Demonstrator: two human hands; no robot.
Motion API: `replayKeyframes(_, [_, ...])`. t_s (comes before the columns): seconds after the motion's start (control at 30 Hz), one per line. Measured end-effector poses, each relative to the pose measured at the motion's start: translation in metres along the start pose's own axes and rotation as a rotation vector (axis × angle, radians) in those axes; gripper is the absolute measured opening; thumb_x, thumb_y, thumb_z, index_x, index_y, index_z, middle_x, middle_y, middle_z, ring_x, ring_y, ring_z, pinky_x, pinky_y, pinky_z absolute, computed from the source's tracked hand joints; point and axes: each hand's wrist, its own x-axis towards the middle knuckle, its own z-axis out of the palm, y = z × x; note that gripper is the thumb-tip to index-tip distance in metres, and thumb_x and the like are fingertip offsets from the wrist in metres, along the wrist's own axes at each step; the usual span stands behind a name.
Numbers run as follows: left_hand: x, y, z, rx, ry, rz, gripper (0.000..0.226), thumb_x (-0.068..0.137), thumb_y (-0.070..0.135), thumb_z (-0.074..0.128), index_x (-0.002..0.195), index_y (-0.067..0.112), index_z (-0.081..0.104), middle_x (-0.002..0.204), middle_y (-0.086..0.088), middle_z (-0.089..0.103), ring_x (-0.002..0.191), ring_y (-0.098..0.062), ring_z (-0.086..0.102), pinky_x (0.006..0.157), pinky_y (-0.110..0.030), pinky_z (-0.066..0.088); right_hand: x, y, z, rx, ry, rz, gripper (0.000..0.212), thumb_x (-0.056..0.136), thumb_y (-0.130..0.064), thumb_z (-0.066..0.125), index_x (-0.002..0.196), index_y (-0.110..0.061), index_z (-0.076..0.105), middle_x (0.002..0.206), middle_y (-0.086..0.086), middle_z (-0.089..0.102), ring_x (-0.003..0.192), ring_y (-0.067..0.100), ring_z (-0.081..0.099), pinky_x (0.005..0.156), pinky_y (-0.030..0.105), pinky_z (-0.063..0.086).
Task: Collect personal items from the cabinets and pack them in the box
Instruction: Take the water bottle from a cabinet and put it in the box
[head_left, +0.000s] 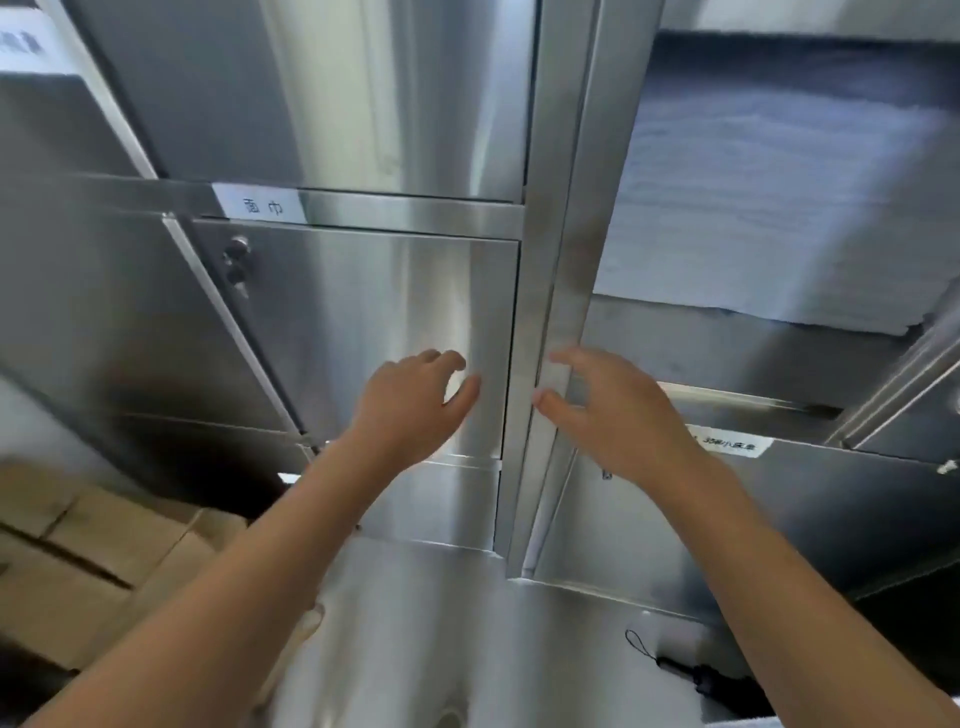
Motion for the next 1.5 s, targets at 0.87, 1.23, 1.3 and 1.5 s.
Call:
replayKeyframes(0.87, [-0.319,-0.170,-0.064,0.124,0.104,-0.912,0.041,0.096,0.055,0.029,0.108,0.029,0.059,0.098,0.009,0.062,0.082,-0.012,0.056,0.073,-0.029,0.039,-0.054,-0.260,0.202,0.188,-0.533,-0.745,0.057,0.097,-0.053,0.056,0.147,-0.028,0.051,0.145,-0.009,0.057,0.133,0.012,0.049,0.098,0.032,0.045])
replayKeyframes(1.23, [-0.392,-0.122,0.031,0.108,0.193,-1.396,0.038,0.097,0.049,0.038,0.117,0.027,0.061,0.107,0.008,0.068,0.093,-0.022,0.062,0.073,-0.030,0.037,-0.064,-0.243,0.317,0.103,-0.942,-0.901,0.060,0.096,-0.057,0.055,0.149,-0.031,0.047,0.145,-0.009,0.058,0.130,0.016,0.054,0.092,0.034,0.045])
replayKeyframes(1.3, [-0.401,-0.109,0.049,0.113,0.181,-1.424,0.038,0.095,0.049,0.040,0.114,0.026,0.063,0.103,0.008,0.069,0.089,-0.023,0.063,0.072,-0.029,0.037,-0.076,-0.228,0.342,0.071,-1.028,-0.871,0.061,0.096,-0.057,0.056,0.150,-0.030,0.047,0.144,-0.007,0.060,0.129,0.018,0.055,0.096,0.036,0.047])
replayKeyframes(1.5, [-0.431,-0.092,0.098,0.073,0.117,-1.475,0.039,0.097,0.049,0.043,0.118,0.024,0.064,0.109,0.007,0.070,0.091,-0.024,0.064,0.080,-0.031,0.041,-0.111,-0.189,0.396,0.026,-1.111,-0.813,0.053,0.097,-0.049,0.059,0.143,-0.024,0.054,0.139,-0.005,0.062,0.126,0.018,0.056,0.098,0.034,0.045])
